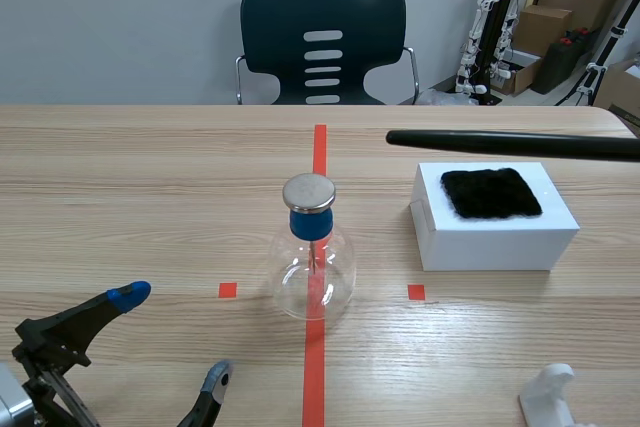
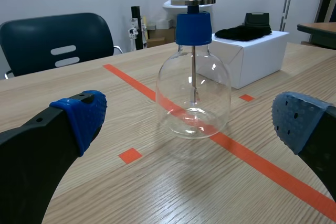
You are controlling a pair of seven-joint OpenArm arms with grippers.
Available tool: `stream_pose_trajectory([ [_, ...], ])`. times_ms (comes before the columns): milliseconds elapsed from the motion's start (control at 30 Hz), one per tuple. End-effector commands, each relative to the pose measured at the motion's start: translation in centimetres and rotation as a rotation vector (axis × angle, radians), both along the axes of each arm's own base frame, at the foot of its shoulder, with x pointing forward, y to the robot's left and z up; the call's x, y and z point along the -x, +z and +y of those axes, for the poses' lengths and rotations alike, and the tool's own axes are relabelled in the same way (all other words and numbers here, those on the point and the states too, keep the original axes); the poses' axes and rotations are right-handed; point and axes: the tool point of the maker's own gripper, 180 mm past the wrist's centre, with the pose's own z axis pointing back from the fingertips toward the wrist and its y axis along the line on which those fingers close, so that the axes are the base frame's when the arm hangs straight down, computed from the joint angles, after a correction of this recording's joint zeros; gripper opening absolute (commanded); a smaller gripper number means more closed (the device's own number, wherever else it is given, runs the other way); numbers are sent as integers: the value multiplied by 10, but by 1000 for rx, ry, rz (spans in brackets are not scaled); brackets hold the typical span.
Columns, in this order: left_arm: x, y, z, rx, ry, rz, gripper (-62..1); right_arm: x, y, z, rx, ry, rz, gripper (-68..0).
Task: Do the electroscope experiment. hold the rod still at the electroscope
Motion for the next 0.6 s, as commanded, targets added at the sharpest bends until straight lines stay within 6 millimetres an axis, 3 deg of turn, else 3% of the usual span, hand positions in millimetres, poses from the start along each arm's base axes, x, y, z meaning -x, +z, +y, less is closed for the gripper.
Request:
stream_pose_trajectory([
  [0, -1, 7, 0, 20, 2, -24, 14, -9, 11, 4, 8, 12, -41, -665],
  [267, -1, 7, 0, 20, 2, -23, 14, -45, 15, 7, 54, -14, -61, -665],
  [567, -1, 7, 0, 20, 2, -24, 14, -77, 17, 24, 107, 2, -56, -665],
])
